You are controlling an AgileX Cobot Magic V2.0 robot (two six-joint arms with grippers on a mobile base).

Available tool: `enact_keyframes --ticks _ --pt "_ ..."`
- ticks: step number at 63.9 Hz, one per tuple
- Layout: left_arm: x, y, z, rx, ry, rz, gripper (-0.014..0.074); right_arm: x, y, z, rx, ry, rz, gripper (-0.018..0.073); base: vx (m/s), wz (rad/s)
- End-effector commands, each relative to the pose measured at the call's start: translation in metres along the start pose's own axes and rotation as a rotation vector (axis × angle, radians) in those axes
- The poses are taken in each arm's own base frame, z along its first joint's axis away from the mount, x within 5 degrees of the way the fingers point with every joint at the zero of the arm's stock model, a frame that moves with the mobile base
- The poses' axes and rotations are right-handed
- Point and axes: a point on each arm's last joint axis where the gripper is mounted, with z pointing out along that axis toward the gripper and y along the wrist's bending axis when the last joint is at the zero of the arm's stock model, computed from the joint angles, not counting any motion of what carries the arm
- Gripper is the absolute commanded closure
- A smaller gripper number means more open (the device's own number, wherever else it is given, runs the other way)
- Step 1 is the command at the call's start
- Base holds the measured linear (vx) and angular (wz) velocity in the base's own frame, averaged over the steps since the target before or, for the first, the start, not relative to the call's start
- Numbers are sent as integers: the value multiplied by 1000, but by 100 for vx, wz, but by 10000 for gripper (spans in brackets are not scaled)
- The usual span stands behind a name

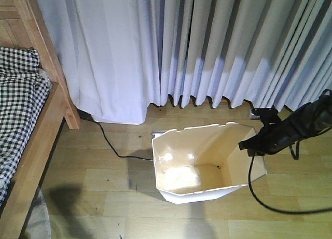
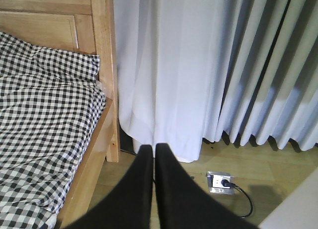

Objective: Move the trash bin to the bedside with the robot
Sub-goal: 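Lower the held bin onto the floor beside the bed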

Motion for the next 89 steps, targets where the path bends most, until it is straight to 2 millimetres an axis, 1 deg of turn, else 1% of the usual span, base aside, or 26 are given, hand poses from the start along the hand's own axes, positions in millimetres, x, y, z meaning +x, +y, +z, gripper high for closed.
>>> enact_keyframes --ticks 1,10,20,30,38,41,58,70,79,89 --pt "-5 -1 -1 11 -76 -6 603 -24 8 -11 -126 -33 55 564 1 -2" --pt "-5 -1 -1 11 -76 -6 603 -35 -3 13 -124 -29 103 564 1 -2" --pt "-5 -1 -1 11 -76 -6 603 -38 -10 38 -150 -2 100 564 1 -1" --pt "-5 -1 -1 11 -76 -6 603 -26 -14 65 -161 43 119 564 1 -1" --pt "-5 -1 -1 11 -76 -6 603 -17 -20 83 -120 52 133 564 1 -1" --pt "-5 -1 -1 11 -76 -6 603 -16 -23 89 -110 49 134 564 1 -1" --pt "-5 -1 -1 11 -76 -6 603 -31 -35 126 -145 23 145 564 1 -1" --pt "-5 -1 -1 11 -76 -6 603 -41 -42 147 -155 -2 153 564 0 0" --pt "-5 -1 -1 11 -76 -6 603 -47 -47 156 -145 -11 128 564 0 0" --pt "-5 -1 -1 11 -76 -6 603 -47 -52 167 -136 -3 136 562 0 0"
